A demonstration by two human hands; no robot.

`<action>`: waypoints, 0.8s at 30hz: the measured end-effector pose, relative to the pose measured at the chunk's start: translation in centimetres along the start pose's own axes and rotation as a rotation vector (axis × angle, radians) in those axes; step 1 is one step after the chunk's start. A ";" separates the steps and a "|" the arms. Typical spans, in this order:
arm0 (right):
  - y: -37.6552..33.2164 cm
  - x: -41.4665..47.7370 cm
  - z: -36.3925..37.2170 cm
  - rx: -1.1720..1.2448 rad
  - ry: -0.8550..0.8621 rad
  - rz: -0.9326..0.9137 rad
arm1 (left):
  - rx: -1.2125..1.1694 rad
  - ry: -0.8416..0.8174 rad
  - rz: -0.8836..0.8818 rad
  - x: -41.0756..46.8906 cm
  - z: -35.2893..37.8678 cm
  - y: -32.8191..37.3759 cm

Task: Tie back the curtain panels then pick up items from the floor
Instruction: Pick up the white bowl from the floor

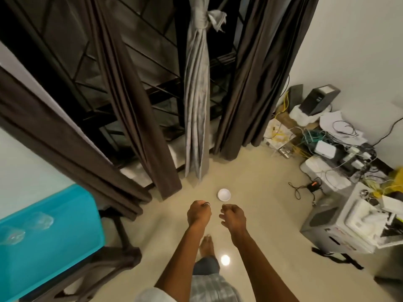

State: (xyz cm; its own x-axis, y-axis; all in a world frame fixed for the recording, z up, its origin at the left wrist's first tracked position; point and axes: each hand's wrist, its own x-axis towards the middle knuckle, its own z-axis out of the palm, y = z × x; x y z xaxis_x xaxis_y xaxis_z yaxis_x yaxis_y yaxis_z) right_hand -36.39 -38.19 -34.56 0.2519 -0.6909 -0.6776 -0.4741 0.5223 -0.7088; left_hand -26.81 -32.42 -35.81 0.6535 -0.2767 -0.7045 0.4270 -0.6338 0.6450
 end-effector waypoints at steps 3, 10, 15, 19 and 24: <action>-3.2 3.4 -2.8 -0.025 0.046 -0.010 | -0.010 -0.050 0.004 1.2 3.7 3.9; -8.6 9.8 -5.0 -0.073 0.067 -0.006 | 0.022 -0.103 0.024 4.1 8.6 10.8; -10.4 12.8 -5.9 -0.163 0.006 -0.004 | 0.033 -0.067 -0.028 6.8 10.0 12.4; -10.6 16.0 -7.0 -0.210 -0.028 0.049 | 0.023 -0.043 -0.091 7.9 11.7 13.0; -11.3 21.0 -8.7 -0.291 -0.132 0.147 | -0.067 0.003 -0.209 9.2 14.5 14.1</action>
State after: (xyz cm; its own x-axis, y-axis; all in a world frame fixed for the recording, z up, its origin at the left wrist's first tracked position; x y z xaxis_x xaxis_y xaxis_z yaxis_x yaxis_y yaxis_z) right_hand -33.15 -62.92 -39.07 0.2614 -0.5381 -0.8013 -0.7291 0.4339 -0.5293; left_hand -23.83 -54.37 -37.46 0.5487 -0.1419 -0.8239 0.5939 -0.6274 0.5036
